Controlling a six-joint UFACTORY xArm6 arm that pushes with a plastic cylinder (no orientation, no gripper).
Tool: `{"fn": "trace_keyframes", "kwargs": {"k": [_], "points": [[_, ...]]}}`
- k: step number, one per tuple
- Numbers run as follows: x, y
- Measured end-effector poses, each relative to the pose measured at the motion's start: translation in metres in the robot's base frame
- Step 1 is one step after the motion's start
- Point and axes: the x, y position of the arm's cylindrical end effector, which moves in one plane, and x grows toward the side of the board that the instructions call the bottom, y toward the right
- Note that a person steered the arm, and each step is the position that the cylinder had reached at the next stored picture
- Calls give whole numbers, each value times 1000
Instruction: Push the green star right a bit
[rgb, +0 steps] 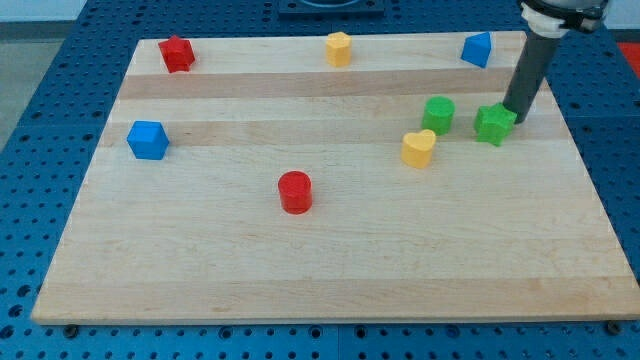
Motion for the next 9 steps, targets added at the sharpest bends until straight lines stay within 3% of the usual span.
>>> {"fn": "trace_keyframes", "kwargs": {"k": [5,9], "points": [[61,16],[61,-55]]}}
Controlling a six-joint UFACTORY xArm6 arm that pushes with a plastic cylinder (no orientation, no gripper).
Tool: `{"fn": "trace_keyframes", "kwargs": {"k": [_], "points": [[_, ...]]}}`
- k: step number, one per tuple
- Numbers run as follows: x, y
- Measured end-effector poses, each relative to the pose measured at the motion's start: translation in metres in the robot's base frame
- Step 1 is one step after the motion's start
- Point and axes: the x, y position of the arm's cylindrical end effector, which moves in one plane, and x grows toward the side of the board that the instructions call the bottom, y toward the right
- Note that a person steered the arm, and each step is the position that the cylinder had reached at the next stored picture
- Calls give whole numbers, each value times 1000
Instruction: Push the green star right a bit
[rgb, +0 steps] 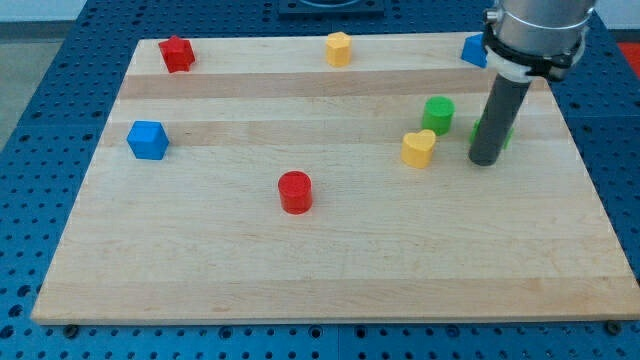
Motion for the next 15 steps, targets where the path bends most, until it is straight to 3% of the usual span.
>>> {"fn": "trace_keyframes", "kwargs": {"k": [3,10,15], "points": [[-29,-9],[-27,-17],[-51,-16]]}}
